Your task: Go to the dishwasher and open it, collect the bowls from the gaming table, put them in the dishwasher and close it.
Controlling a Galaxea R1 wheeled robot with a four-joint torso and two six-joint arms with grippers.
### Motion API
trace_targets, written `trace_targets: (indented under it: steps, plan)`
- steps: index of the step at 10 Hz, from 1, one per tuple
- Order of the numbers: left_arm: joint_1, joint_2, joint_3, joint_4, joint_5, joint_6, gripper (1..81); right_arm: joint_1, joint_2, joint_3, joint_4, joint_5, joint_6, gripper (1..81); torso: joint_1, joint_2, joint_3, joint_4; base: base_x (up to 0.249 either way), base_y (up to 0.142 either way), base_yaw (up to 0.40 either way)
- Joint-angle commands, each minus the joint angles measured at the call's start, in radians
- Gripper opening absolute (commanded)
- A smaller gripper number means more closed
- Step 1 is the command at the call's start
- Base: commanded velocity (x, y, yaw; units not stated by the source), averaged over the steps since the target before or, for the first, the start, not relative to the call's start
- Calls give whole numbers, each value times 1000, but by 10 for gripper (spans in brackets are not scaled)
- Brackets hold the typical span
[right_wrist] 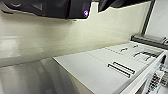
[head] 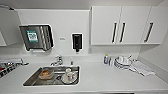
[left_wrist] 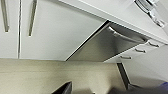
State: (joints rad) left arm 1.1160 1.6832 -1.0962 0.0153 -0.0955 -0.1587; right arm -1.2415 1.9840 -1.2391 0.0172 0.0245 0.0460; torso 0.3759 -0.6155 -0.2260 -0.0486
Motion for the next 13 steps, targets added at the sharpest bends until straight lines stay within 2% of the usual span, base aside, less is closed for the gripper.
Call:
trace_targets:
  steps: [1,3,5,6,8,9,10,12,13]
  plan:
    - [-109,-60,45,11,111,-4,811,79,-47,17,15,-41,11,811,62,-96,0,0,0,0,0]
    - [-132,-63,79,11,109,-4,811,87,-48,-2,18,-49,52,811,106,-166,0,0,0,0,0]
    - [-164,-60,84,3,114,-4,811,89,-57,-2,17,-44,68,811,151,-238,-94,0,0,0,0]
    - [-166,-62,82,3,114,-4,811,93,-58,-2,18,-46,72,811,166,-265,-99,0,0,0,0]
    - [-176,-77,99,11,114,-4,811,92,-58,1,17,-40,72,811,203,-322,-141,0,0,0,0]
    - [-187,-87,120,12,114,-4,811,92,-60,3,17,-37,72,811,225,-358,-85,0,0,0,0]
    - [-193,-101,143,18,114,-2,811,92,-61,1,17,-37,72,811,241,-381,-106,0,0,0,0]
    - [-199,-140,199,106,115,-2,811,95,-60,-5,17,-37,72,811,276,-436,-120,0,0,0,0]
    - [-207,-157,216,107,117,-2,811,104,-60,-3,17,-40,72,811,298,-472,-122,0,0,0,0]
